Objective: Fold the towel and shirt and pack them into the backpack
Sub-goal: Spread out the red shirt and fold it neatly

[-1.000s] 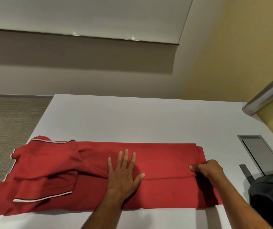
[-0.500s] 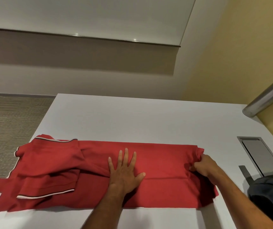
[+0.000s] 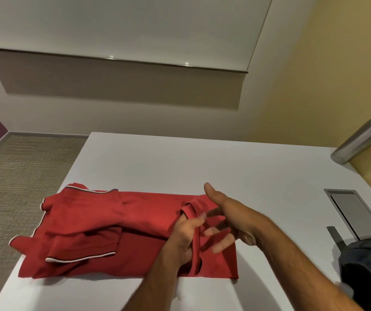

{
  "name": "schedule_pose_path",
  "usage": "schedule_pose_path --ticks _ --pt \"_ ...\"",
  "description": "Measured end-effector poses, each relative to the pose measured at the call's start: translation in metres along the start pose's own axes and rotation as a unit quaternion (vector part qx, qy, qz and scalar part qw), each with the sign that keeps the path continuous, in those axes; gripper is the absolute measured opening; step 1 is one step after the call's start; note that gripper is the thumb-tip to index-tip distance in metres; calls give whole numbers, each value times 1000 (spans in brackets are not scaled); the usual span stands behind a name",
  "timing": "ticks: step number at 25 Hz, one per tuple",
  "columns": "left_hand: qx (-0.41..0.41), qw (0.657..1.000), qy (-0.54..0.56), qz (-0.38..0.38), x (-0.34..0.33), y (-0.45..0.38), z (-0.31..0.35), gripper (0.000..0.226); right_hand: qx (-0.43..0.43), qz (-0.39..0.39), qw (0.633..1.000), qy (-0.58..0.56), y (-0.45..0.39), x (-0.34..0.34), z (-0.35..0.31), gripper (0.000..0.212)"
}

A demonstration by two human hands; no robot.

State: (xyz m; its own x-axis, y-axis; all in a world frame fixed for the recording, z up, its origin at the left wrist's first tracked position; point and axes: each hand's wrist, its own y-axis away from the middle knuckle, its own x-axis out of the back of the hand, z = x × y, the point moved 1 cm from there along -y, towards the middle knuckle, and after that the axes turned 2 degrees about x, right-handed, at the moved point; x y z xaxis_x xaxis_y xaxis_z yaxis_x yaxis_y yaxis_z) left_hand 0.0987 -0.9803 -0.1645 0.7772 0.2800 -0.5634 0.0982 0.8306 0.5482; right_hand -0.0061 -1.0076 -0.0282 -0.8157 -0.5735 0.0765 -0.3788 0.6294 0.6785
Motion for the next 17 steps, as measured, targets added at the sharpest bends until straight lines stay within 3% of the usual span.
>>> schedule_pose_path --ticks 3,5,10,13,15,17 --pt "2 995 -78 69 13 -2 3 59 38 154 987 -23 -18 14 27 51" --pt "-8 989 -127 78 11 2 13 65 33 240 970 -26 -34 28 53 44" --pt "-38 982 -170 66 31 25 60 60 -77 186 979 -26 -67 35 104 42" --pt "-44 969 -205 133 71 24 74 64 -78 178 981 -26 -79 22 109 37" --pt "-61 915 -329 227 103 22 78 66 -72 181 981 -3 -92 9 112 42" --pt "-66 812 -493 304 125 27 80 66 -57 188 980 22 -103 -5 111 55"
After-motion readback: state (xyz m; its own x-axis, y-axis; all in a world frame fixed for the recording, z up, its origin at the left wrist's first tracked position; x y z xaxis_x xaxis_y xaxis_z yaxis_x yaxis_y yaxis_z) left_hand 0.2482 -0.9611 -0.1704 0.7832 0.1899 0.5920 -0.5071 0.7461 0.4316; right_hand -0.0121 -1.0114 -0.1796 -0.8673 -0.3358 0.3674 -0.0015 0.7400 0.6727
